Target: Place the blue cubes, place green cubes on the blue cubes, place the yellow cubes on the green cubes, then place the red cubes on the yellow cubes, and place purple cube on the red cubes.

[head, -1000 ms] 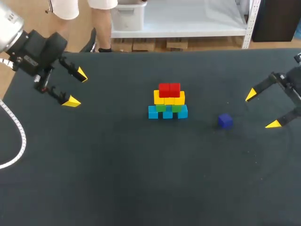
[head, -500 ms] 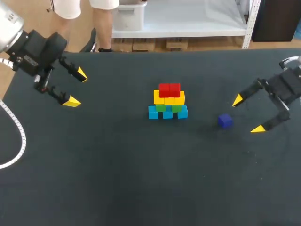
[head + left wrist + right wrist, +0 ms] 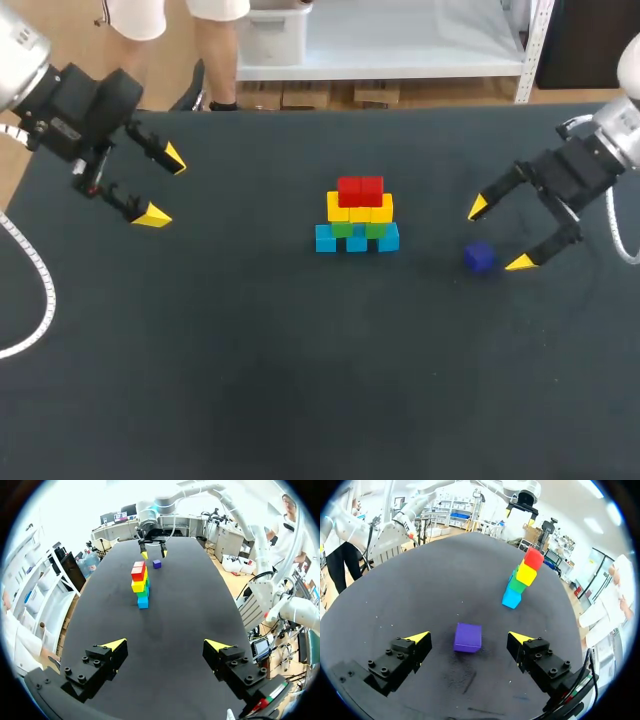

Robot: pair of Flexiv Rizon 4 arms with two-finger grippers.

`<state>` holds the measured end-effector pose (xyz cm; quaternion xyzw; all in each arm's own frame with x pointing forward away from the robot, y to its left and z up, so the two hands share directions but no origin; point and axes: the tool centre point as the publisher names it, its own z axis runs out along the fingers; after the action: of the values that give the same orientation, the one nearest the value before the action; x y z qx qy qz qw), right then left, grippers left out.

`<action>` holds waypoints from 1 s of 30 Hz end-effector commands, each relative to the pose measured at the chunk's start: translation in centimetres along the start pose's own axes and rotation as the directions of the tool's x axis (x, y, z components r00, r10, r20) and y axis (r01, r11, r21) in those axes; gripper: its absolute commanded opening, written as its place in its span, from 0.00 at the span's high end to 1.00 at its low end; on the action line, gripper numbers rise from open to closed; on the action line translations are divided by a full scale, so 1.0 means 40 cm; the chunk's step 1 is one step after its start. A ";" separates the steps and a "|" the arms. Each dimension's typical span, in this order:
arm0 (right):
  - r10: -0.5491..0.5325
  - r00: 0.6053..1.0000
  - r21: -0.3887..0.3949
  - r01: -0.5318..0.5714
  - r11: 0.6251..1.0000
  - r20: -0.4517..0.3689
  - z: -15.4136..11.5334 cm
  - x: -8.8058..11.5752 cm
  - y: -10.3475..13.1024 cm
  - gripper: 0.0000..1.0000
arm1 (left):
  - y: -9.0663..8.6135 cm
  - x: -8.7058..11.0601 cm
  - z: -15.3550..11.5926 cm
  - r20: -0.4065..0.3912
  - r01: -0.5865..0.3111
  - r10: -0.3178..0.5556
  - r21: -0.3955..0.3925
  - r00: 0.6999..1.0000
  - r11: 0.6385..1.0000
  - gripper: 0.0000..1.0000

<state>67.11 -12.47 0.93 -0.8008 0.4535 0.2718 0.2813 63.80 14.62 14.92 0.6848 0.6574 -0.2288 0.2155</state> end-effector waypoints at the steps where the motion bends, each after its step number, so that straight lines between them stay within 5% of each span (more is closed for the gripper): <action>1: 0.009 1.000 -0.013 -0.008 1.000 0.007 0.012 0.013 -0.014 0.00 | 0.003 0.001 0.000 -0.001 0.000 0.000 0.001 1.000 1.000 0.00; 6: 0.023 1.000 -0.006 -0.022 1.000 0.005 0.014 0.015 -0.014 0.00 | 0.003 0.001 0.000 -0.001 0.000 0.000 0.001 1.000 1.000 0.00; 8: 0.026 1.000 -0.005 -0.026 1.000 0.005 0.014 0.014 -0.013 0.09 | 0.003 0.001 0.000 -0.001 0.000 0.000 0.001 1.000 1.000 0.00; 19: 0.051 0.999 -0.024 -0.051 0.998 0.001 0.026 0.003 0.011 0.05 | 0.003 0.001 0.000 -0.001 0.000 0.000 0.001 1.000 1.000 0.00; 28: 0.095 0.995 -0.032 -0.095 0.995 -0.010 0.037 0.002 0.011 0.34 | 0.003 0.001 0.000 -0.001 0.000 0.000 0.001 1.000 1.000 0.00; 30: 0.098 0.995 -0.033 -0.098 0.995 -0.012 0.038 0.002 0.011 0.50 | 0.003 0.001 0.000 -0.001 0.000 0.000 0.001 1.000 1.000 0.00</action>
<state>66.57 -11.83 -0.30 -0.7832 0.4878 0.2910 0.2529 63.80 14.62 14.92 0.6848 0.6574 -0.2288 0.2155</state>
